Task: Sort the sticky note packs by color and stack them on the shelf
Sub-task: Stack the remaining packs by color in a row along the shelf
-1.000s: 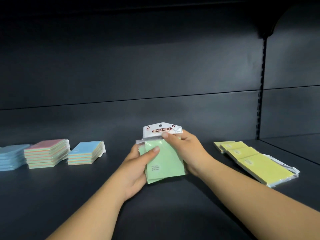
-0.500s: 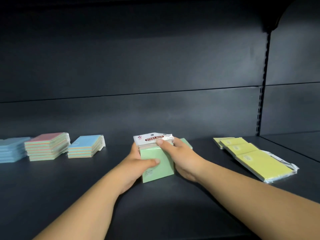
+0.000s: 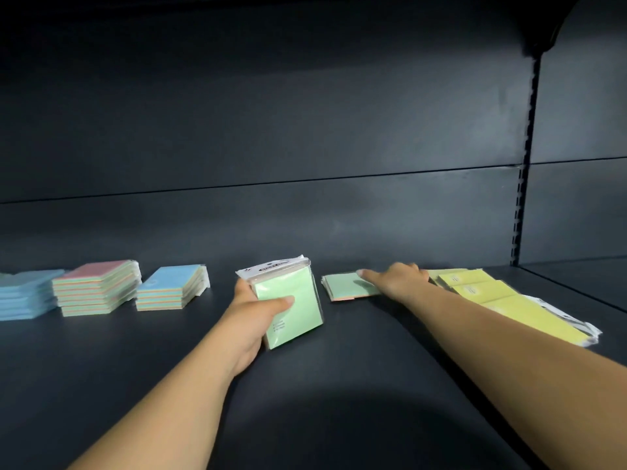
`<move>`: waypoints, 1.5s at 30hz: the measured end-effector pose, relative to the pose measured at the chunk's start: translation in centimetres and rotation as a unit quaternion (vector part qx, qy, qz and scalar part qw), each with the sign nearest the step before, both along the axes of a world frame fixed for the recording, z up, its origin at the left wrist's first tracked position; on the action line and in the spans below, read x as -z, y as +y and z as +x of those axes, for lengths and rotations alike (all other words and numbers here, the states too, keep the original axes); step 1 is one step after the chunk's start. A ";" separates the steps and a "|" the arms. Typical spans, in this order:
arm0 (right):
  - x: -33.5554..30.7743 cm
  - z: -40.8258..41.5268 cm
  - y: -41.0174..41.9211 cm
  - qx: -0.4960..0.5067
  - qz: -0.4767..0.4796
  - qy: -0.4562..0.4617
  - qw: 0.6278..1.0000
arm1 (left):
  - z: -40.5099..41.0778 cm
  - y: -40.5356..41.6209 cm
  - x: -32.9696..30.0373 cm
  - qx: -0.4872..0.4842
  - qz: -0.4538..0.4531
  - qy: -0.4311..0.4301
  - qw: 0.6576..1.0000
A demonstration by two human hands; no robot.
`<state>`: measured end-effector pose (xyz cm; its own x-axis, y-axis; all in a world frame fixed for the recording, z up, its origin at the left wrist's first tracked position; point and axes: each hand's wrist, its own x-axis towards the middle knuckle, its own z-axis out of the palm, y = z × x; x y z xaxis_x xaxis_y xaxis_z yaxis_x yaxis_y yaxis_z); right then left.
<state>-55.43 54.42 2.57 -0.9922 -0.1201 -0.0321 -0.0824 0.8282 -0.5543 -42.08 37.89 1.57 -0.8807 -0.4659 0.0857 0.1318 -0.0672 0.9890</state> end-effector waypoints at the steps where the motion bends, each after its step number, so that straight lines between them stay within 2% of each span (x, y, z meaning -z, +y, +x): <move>1: 0.3 -0.1 -0.3 -0.015 0.029 -0.011 0.999 | -0.1 -0.1 0.0 -0.008 0.002 -0.002 1.000; 7: 1.2 0.1 -1.2 -0.128 0.147 0.026 0.980 | -0.6 -0.5 0.4 -0.028 0.013 -0.017 0.999; 11: -0.6 1.4 -0.8 -0.095 0.240 0.123 0.958 | -0.8 -0.8 0.3 -0.033 0.029 -0.016 0.999; 14: -1.7 2.0 -0.7 -0.075 0.211 0.164 0.961 | -0.8 -1.1 0.4 -0.029 0.031 -0.019 0.999; 17: -1.4 2.1 -0.4 -0.075 0.147 0.124 0.979 | -0.9 -1.3 0.6 -0.023 0.029 -0.024 0.999; 21: 0.0 1.5 -0.7 -0.097 0.200 0.005 0.975 | -1.1 -1.6 0.8 -0.016 0.036 -0.028 0.999; 27: -1.3 2.1 -0.8 -0.130 0.153 -0.033 0.979 | -1.3 -1.7 0.9 -0.022 0.037 -0.023 0.999; 29: -1.7 2.2 -0.4 -0.126 0.060 -0.059 0.988 | -1.2 -1.8 1.0 -0.021 0.038 -0.023 0.999; 31: -1.6 2.1 0.1 -0.124 -0.125 -0.099 0.979 | -1.3 -2.0 1.1 -0.018 0.045 -0.024 0.999; 33: -1.6 2.2 0.5 -0.153 -0.305 -0.124 0.932 | -1.2 -2.0 1.0 -0.015 0.067 -0.021 0.997; 36: -2.3 3.1 0.4 -0.214 -0.470 -0.135 0.845 | -0.9 -1.9 0.8 0.003 0.093 -0.012 0.996; 39: -2.6 3.8 -0.2 -0.236 -0.537 -0.163 0.793 | -0.5 -1.6 0.5 0.021 0.104 -0.002 0.994; 45: -1.1 4.6 -1.8 -0.262 -0.543 -0.141 0.786 | -0.1 -0.8 0.2 0.042 0.106 -0.017 0.993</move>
